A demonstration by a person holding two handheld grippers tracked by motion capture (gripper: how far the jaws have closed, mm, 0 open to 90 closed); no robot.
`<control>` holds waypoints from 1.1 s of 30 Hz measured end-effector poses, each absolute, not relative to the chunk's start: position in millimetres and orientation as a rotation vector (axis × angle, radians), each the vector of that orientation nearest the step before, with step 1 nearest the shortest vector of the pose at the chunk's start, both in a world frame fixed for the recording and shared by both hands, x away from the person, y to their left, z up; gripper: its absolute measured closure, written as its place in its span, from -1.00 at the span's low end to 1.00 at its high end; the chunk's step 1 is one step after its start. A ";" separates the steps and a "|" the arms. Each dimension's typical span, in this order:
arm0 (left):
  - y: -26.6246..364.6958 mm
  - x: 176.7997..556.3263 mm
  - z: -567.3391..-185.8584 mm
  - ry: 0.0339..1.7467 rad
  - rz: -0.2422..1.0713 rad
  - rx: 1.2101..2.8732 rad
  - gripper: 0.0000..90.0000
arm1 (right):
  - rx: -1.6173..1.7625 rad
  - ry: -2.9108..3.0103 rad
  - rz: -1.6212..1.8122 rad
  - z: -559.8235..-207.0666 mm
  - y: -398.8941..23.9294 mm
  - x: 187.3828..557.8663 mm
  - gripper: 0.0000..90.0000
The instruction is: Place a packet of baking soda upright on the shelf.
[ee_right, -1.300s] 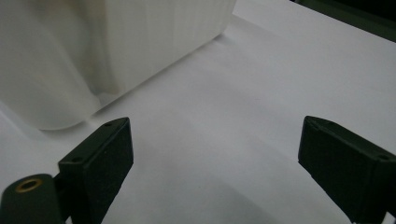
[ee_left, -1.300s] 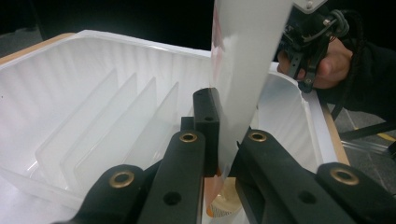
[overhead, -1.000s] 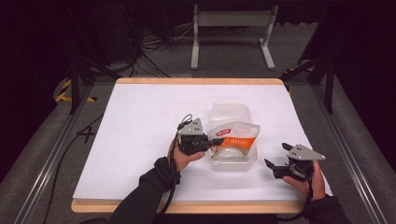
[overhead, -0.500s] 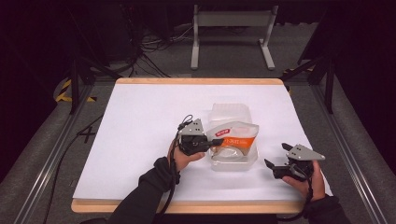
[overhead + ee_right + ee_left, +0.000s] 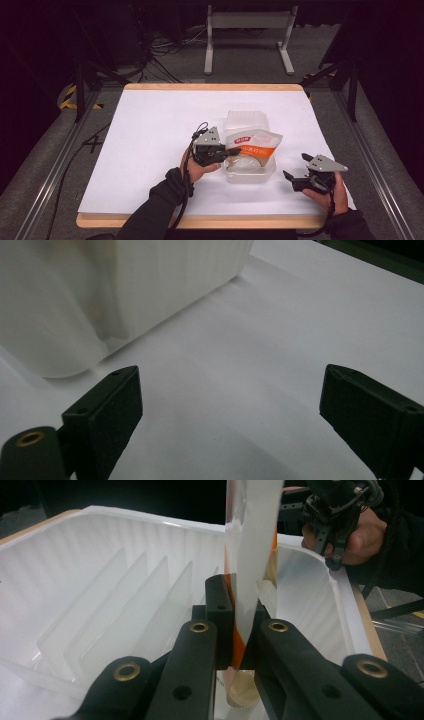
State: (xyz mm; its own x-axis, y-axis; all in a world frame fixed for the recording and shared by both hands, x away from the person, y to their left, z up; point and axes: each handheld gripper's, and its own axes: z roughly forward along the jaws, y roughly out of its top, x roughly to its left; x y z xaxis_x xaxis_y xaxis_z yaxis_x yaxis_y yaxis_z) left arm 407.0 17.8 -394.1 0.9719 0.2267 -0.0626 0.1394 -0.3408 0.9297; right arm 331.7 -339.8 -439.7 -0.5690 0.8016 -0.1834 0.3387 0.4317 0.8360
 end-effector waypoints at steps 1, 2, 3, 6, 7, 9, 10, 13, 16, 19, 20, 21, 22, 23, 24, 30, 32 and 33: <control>17.5 406.7 -392.6 0.255 0.101 1.931 0.97 | 0.956 2.113 1.048 -439.6 -339.8 331.7 -0.76; 17.0 406.0 -391.3 0.256 0.101 1.932 0.96 | 0.954 2.113 1.047 -439.6 -339.7 331.7 -0.76; 16.5 405.7 -389.6 0.254 0.100 1.930 0.95 | 0.954 2.113 1.045 -439.6 -339.7 331.7 -0.76; 14.2 404.5 -385.7 0.247 0.108 1.928 0.92 | 0.954 2.115 1.046 -439.6 -339.5 331.7 -0.76; 12.8 403.8 -384.3 0.242 0.118 1.933 0.92 | 0.953 2.115 1.045 -439.6 -339.6 331.8 -0.76; 9.4 402.8 -381.7 0.232 0.124 1.941 0.92 | 0.953 2.114 1.045 -439.6 -339.6 331.8 -0.76; 8.2 402.9 -380.5 0.228 0.132 1.944 0.92 | 0.954 2.113 1.046 -439.6 -339.7 331.7 -0.76; 4.3 402.1 -376.4 0.223 0.142 1.948 0.91 | 0.955 2.112 1.048 -439.5 -340.1 331.5 -0.76; 1.8 401.1 -371.4 0.215 0.161 1.949 0.90 | 0.955 2.111 1.048 -439.4 -340.5 331.4 -0.76; 0.8 400.2 -367.6 0.212 0.172 1.948 0.88 | 0.955 2.109 1.049 -439.2 -340.8 331.4 -0.76; 0.9 400.0 -366.2 0.209 0.179 1.948 0.87 | 0.957 2.109 1.050 -439.2 -340.9 331.3 -0.76; 1.3 399.3 -364.6 0.214 0.183 1.943 0.86 | 0.956 2.109 1.050 -439.2 -340.9 331.3 -0.76; 1.3 399.3 -364.6 0.214 0.183 1.943 0.82 | 0.956 2.109 1.050 -439.2 -340.9 331.3 -0.76; 2.3 399.2 -362.2 0.219 0.208 1.945 0.74 | 0.956 2.109 1.050 -439.2 -340.8 331.3 -0.76; 2.3 399.2 -362.2 0.219 0.208 1.945 0.72 | 0.956 2.109 1.050 -439.2 -340.7 331.3 -0.76; 1.6 396.9 -358.5 0.233 0.285 1.969 0.49 | 0.955 2.112 1.046 -439.3 -340.3 331.5 -0.76; 1.7 396.2 -357.7 0.252 0.306 1.973 0.38 | 0.954 2.112 1.047 -439.2 -340.3 331.3 -0.76; 1.9 396.0 -357.4 0.262 0.319 1.972 0.29 | 0.955 2.111 1.047 -439.1 -340.4 331.2 -0.76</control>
